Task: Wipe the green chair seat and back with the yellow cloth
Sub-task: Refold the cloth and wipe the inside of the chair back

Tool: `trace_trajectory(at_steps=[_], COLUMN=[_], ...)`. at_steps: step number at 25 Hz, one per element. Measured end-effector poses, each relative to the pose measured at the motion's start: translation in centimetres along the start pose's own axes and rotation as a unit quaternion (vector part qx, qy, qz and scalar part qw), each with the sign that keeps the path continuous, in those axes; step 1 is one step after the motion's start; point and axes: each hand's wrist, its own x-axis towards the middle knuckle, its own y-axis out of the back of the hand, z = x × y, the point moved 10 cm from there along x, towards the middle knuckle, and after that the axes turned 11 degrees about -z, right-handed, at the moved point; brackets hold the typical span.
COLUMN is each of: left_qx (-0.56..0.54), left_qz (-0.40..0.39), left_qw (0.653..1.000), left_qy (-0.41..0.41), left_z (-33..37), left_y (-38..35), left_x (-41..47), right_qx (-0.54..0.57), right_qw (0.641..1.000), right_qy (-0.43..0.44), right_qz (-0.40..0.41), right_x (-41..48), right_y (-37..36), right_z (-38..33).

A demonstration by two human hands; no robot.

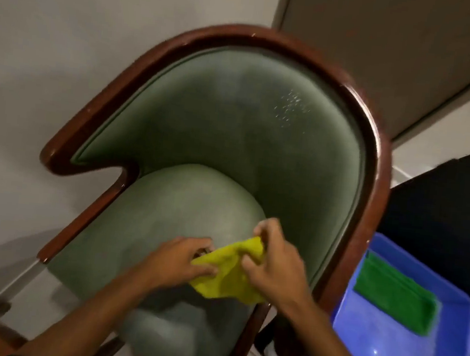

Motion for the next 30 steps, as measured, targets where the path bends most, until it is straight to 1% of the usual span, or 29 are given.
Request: trace_trajectory(at_steps=[1,2,3,4,5,6,7,8,9,11,12,13,15,16,18,20,21,23,25,26,27,28,29,30], left_qx=[-0.085,-0.156,-0.215,-0.224,-0.176,-0.074,0.046,0.155,0.233,0.322,0.341,0.343,0.322,0.316,0.317,0.314,0.314,0.317,0.321,0.322,0.322,0.319,0.316,0.313], left_qz=[0.021,0.028,0.035,0.066,0.116,0.175,0.236,0.295,0.344,0.406,0.415,0.415,0.406,0.401,0.401,0.401,0.403,0.407,0.407,0.405,0.403,0.401,0.400,0.396], left_qw=[0.995,0.983,0.969,0.963,0.968,0.975,0.968,0.942,0.909,0.854,0.839,0.833,0.835,0.837,0.839,0.844,0.844,0.841,0.841,0.842,0.843,0.845,0.847,0.849], left_qy=[-0.050,-0.090,-0.121,-0.134,-0.138,-0.115,-0.078,-0.045,-0.018,0.042,0.085,0.124,0.186,0.196,0.186,0.169,0.165,0.165,0.157,0.154,0.152,0.152,0.152,0.153], left_z=[4.6,9.0,13.0,16.2,18.2,19.0,18.6,17.4,15.7,10.9,7.9,5.3,1.0,0.0,-0.7,-0.8,-0.9,-1.2,-1.2,-1.2,-1.2,-1.3,-1.3,-1.3], left_y=[1.6,3.2,4.8,7.0,9.6,12.5,15.4,18.1,20.9,26.1,28.3,30.0,32.1,32.3,32.3,32.0,32.1,32.3,32.2,32.1,32.1,32.2,32.3,32.4], left_x=[2.1,4.0,6.0,7.6,9.0,9.6,9.7,9.0,7.9,5.6,4.6,3.7,2.5,2.4,2.5,2.6,2.7,2.7,2.9,3.0,3.0,3.0,2.9,2.8], right_qx=[0.007,-0.003,-0.043,-0.122,-0.209,-0.268,-0.296,-0.313,-0.337,-0.384,-0.399,-0.410,-0.422,-0.425,-0.426,-0.433,-0.446,-0.495,-0.561,-0.589,-0.614,-0.631,-0.637,-0.631], right_qw=[0.997,0.985,0.962,0.927,0.888,0.874,0.883,0.894,0.893,0.876,0.867,0.861,0.854,0.853,0.854,0.856,0.849,0.817,0.764,0.740,0.723,0.715,0.718,0.731], right_qy=[0.007,0.021,0.030,0.021,-0.011,-0.056,-0.100,-0.131,-0.145,-0.123,-0.104,-0.087,-0.054,-0.039,0.001,0.055,0.090,0.174,0.250,0.272,0.279,0.275,0.259,0.234], right_qz=[0.080,0.171,0.267,0.355,0.409,0.402,0.349,0.294,0.260,0.266,0.279,0.287,0.298,0.301,0.298,0.277,0.268,0.239,0.199,0.176,0.149,0.123,0.110,0.116], right_x=[0.0,-0.1,-0.3,-0.3,0.1,1.5,3.6,5.3,6.6,8.4,9.5,10.7,14.0,15.7,19.4,23.0,24.6,27.2,28.4,28.4,28.0,27.1,25.7,24.0], right_y=[6.2,12.1,17.6,21.8,24.2,24.6,23.4,21.6,20.1,19.5,19.9,20.5,21.1,20.9,19.8,17.6,16.1,12.0,8.7,7.7,7.3,7.2,7.8,8.9], right_z=[0.0,-0.1,-0.4,-0.6,-0.8,-0.3,1.0,2.6,3.9,4.6,4.4,4.0,2.4,1.5,-1.0,-3.9,-5.5,-9.0,-10.6,-10.2,-9.3,-8.0,-6.8,-5.8])
